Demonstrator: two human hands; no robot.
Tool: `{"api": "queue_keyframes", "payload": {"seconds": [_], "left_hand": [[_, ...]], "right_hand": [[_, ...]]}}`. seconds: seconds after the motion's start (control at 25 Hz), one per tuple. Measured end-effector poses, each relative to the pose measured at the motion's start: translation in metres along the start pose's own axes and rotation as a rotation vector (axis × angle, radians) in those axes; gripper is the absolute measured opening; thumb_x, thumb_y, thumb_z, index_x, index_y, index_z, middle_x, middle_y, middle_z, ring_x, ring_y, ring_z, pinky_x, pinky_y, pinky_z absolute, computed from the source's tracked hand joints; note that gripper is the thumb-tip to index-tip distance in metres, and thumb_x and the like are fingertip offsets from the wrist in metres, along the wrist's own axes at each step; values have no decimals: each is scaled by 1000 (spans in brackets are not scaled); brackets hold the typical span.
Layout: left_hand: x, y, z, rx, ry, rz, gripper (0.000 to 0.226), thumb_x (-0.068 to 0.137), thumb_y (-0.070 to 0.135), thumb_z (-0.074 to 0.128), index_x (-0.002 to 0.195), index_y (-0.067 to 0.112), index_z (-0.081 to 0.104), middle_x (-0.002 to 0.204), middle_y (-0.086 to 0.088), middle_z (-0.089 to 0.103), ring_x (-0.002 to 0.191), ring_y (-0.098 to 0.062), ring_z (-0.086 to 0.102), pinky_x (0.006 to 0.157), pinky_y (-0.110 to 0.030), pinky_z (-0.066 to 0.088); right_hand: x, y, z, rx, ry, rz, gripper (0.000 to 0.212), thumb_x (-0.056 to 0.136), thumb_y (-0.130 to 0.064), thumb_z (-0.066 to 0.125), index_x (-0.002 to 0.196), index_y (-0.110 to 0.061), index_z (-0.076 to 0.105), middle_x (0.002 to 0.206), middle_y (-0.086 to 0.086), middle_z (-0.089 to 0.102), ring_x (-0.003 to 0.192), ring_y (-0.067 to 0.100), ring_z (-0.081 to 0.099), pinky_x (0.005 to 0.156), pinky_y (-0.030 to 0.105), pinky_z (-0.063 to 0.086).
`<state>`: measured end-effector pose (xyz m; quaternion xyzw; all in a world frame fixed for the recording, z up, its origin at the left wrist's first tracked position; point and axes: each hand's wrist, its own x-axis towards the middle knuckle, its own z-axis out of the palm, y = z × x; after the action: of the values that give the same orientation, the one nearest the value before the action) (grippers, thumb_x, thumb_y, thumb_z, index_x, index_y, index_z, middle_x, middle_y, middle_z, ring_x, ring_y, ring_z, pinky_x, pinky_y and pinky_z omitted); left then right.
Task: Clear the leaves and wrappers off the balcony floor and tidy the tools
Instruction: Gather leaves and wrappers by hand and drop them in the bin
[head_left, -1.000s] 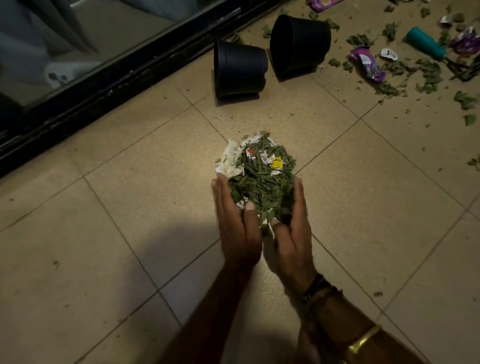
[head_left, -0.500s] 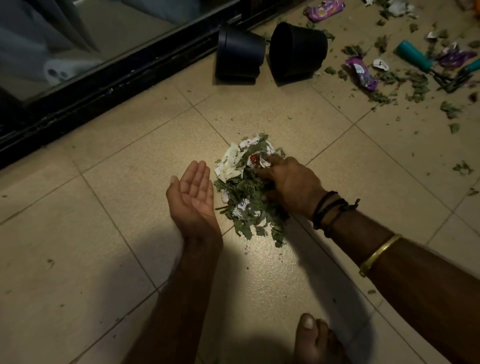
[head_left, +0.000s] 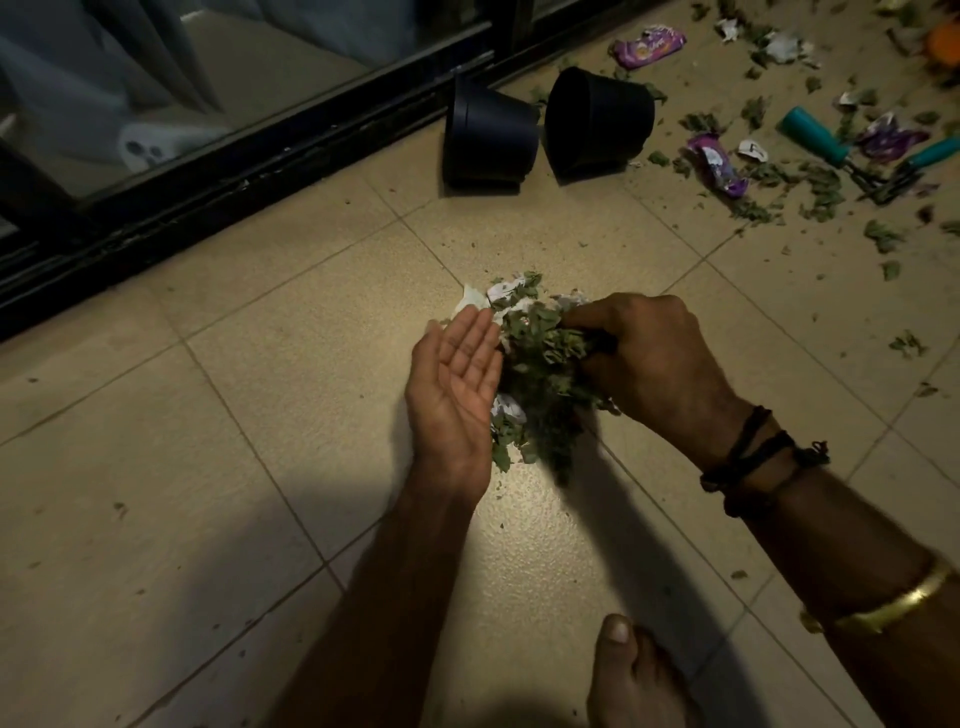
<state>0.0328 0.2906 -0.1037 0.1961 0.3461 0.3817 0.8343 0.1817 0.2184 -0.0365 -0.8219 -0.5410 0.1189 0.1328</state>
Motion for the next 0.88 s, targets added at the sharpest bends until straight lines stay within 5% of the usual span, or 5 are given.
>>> {"api": "queue_keyframes", "payload": {"seconds": [0.16,0.36,0.6,0.72,0.88], "left_hand": [[-3,-6,17,42,-49,-79,41,96,42,58,132,25,65,136,1,64,124,-26,63,108,-53,45],[-13,1,2,-317,21,-231,46,97,43,48,119,11,72,110,-12,72,103,-25,71,94,-34,56],[-7,5,-22,-453,80,-165,51,103,37,38,89,11,81,100,-11,74,91,-24,74,88,-35,59],[-1,13,-35,-569,34,-155,37,101,34,43,103,16,75,116,-10,69,108,-29,68,105,-45,48],[5,18,-51,-610,48,-80,32,101,30,43,109,16,71,120,-11,67,123,-27,62,108,-51,45]], "right_hand": [[-10,-47,-3,117,-151,-29,37,85,-22,76,117,-40,73,104,-10,76,98,14,68,84,23,48],[-23,-81,25,190,127,-57,36,89,-24,71,123,-35,70,110,-8,75,99,14,68,91,31,54],[-18,-85,42,154,4,-161,26,89,-36,70,115,-33,74,112,-9,74,98,14,69,87,31,55],[5,-50,19,440,111,-16,26,87,-34,77,112,-33,76,116,-13,74,89,2,71,86,27,58],[56,11,39,264,56,144,33,90,-43,72,121,-34,72,128,-6,70,108,14,68,98,41,55]]}}
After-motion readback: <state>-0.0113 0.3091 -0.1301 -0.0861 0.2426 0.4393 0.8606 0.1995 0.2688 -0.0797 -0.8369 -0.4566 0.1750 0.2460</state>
